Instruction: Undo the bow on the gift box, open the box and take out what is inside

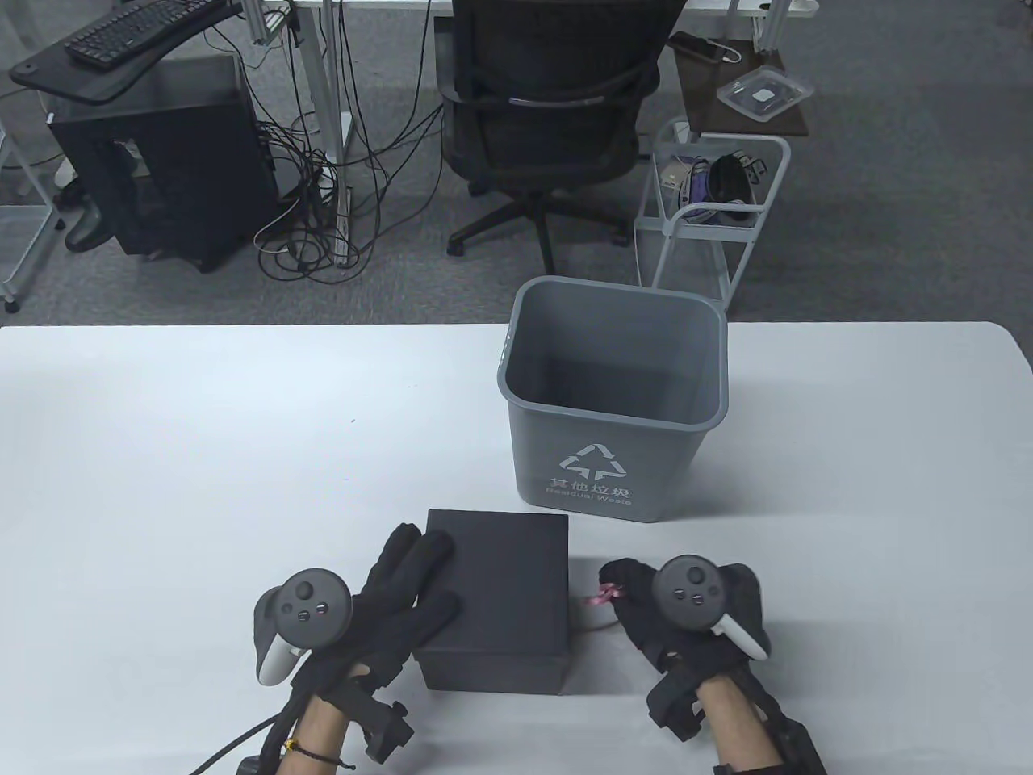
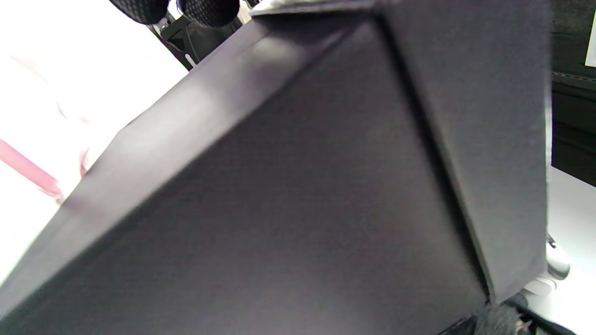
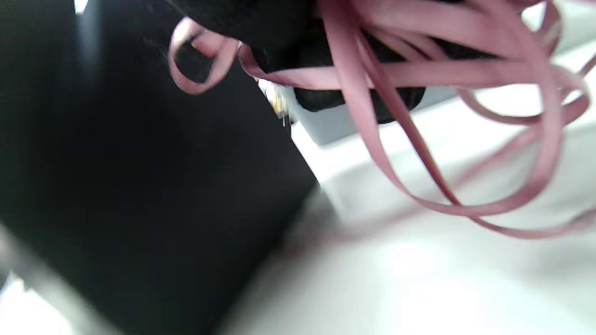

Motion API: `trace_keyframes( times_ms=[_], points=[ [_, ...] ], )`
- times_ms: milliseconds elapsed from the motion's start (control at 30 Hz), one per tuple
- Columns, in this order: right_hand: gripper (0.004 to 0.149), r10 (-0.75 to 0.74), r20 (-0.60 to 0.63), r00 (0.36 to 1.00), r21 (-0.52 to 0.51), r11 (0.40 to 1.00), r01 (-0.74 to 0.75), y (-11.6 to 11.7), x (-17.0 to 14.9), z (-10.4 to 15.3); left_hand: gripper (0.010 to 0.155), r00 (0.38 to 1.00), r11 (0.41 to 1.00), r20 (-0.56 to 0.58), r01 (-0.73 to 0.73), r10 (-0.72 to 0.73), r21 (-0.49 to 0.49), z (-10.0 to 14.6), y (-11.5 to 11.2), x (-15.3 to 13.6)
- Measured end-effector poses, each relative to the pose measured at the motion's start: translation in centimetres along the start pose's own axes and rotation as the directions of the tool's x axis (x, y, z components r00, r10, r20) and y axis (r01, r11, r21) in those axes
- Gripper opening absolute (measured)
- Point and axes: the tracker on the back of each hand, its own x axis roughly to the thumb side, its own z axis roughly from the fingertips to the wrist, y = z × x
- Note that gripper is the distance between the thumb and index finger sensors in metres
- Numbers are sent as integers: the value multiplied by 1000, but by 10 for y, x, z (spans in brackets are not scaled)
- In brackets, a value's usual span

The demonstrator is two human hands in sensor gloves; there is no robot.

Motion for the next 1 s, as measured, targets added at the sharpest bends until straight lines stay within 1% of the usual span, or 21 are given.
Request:
trace_keyframes(
  times_ms=[33,67,133,167,200,300,400,533,567,633,667,700,767,800,833,867,900,1000],
  points=[
    [43,98,-4,995,61,993,-97,10,6,-3,74,1000,1000,0,5,-5,0,0,0,0],
    [45,210,-6,978,91,974,-209,19,11,-6,74,1000,1000,0,7,-7,1,0,0,0],
    [52,346,-1,938,138,929,-343,30,16,-9,74,1000,1000,-1,3,-3,1,0,0,-1],
    [58,414,8,910,137,901,-411,36,21,-9,74,1000,1000,-1,1,-1,0,0,0,-1],
    [59,444,12,896,120,889,-442,38,25,-9,73,1000,1000,-1,0,0,0,0,0,-1],
    [53,438,13,899,84,895,-437,41,26,-8,73,1000,1000,-2,-8,8,2,0,1,-3],
    [53,444,14,896,74,893,-443,44,25,-7,73,1000,1000,-3,-12,12,1,0,1,-3],
    [50,522,-5,853,63,852,-520,46,23,-8,73,1000,1000,-4,-14,14,1,0,1,-3],
    [46,545,-16,838,46,838,-544,45,23,-7,73,1000,1000,-4,-15,15,1,0,1,-3],
    [33,552,-19,833,37,833,-551,43,24,-7,73,1000,1000,-4,-12,12,1,0,1,-3],
    [31,550,-16,835,40,835,-549,43,24,-7,73,1000,1000,-4,-13,13,1,0,1,-3],
    [31,548,-13,837,45,836,-547,44,23,-7,73,1000,1000,-5,-14,14,1,0,1,-3],
    [35,514,-2,858,94,854,-512,42,23,-8,73,1000,1000,-5,-16,16,1,0,1,-3],
    [42,476,13,879,128,871,-474,42,23,-7,73,1000,1000,-4,-15,15,0,0,1,-3],
    [48,466,18,885,149,874,-463,43,23,-8,73,1000,1000,-4,-15,15,0,0,1,-3],
    [48,493,9,870,128,862,-490,42,25,-7,73,1000,1000,-3,-16,16,-1,0,1,-3],
    [45,503,6,864,97,860,-501,42,25,-6,73,1000,1000,-3,-22,22,-2,0,1,-3],
    [38,491,11,871,69,869,-491,43,25,-6,73,999,999,-3,-33,33,-5,0,1,-4]
  ],
)
